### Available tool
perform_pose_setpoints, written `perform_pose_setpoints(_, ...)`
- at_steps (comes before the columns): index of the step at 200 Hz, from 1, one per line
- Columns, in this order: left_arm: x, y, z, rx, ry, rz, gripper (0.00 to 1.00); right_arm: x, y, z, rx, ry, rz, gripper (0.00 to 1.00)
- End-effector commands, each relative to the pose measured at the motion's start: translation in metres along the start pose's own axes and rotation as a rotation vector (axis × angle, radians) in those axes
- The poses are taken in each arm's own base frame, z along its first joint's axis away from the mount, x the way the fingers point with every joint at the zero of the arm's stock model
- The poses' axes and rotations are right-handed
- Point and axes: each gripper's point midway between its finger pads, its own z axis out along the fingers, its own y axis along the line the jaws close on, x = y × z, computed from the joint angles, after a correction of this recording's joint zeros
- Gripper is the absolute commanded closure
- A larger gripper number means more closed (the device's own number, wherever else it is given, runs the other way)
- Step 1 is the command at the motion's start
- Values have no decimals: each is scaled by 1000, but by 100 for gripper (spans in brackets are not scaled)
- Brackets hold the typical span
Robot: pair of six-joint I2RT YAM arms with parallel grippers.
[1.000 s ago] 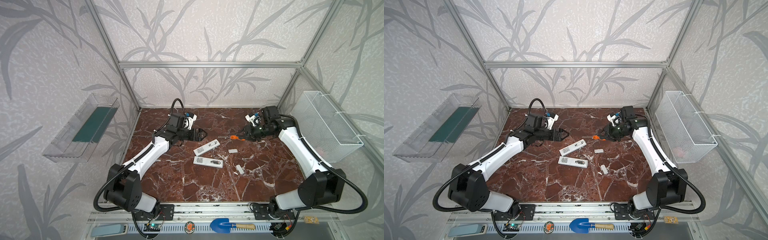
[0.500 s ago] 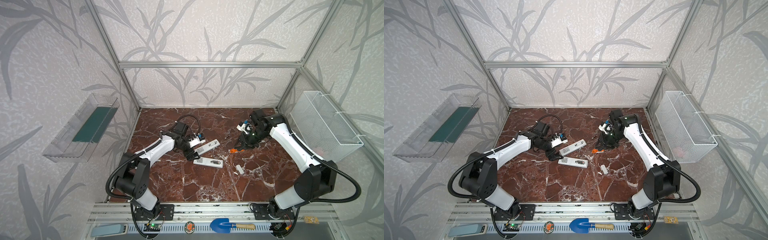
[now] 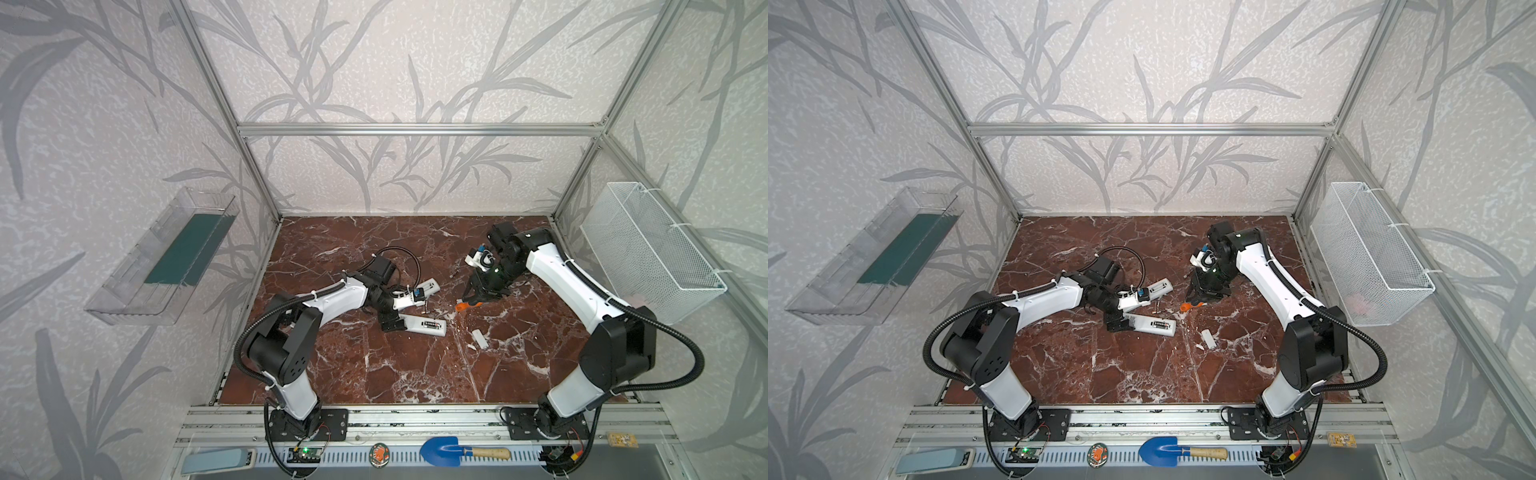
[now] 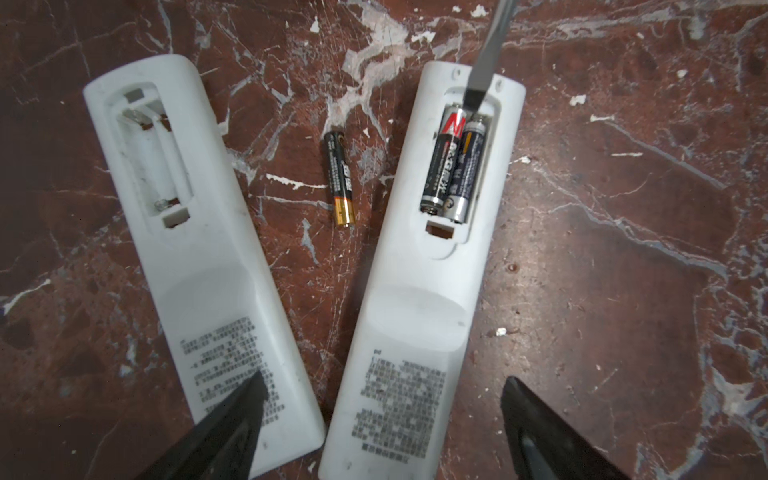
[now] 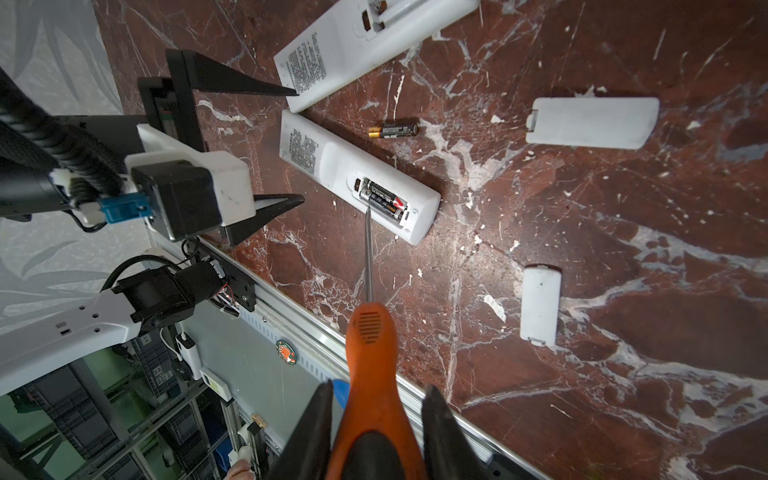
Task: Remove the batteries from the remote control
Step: 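Insert the screwdriver tip into the battery compartment while the left gripper moves over, then pry the silver battery out with the screwdriver tip while the left gripper holds the remote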
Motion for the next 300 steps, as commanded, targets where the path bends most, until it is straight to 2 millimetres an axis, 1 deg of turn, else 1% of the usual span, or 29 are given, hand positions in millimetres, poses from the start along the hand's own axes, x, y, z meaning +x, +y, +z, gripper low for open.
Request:
perform_pose_setpoints(1,2,-1,8,8,31,93,10,0,4,-4,-4,3,-15,100)
perform_pose_setpoints(24,6,-8,18,37,86,139,10,1,2,-2,0,16,-15,100)
perform_pose_setpoints(69,8,-12,30,55,137,180,12,2,-3,1,18,44,-19,100)
perform_pose_setpoints(89,11,-14,34,63,166,191,16,4,-7,3,27,56,-19,100)
perform_pose_setpoints(139,14,-22,38,78,201,202,36,1,-14,10,48,63,-19,100)
perform_pose_setpoints(177,16,-27,37,88,213,203,46,1,-18,14,58,65,-18,100)
perform_pose_setpoints(211,17,-29,37,92,215,206,51,4,-25,15,90,77,-23,100)
perform_pose_setpoints(254,16,-29,37,90,212,209,56,5,-27,15,100,78,-26,100)
perform_pose_setpoints(291,15,-29,38,91,205,210,61,4,-25,24,77,74,-33,100)
perform_pose_setpoints(293,15,-29,38,90,205,210,61,3,-28,29,80,91,-23,100)
perform_pose_setpoints(300,15,-29,37,89,205,210,62,3,-30,34,79,101,-21,100)
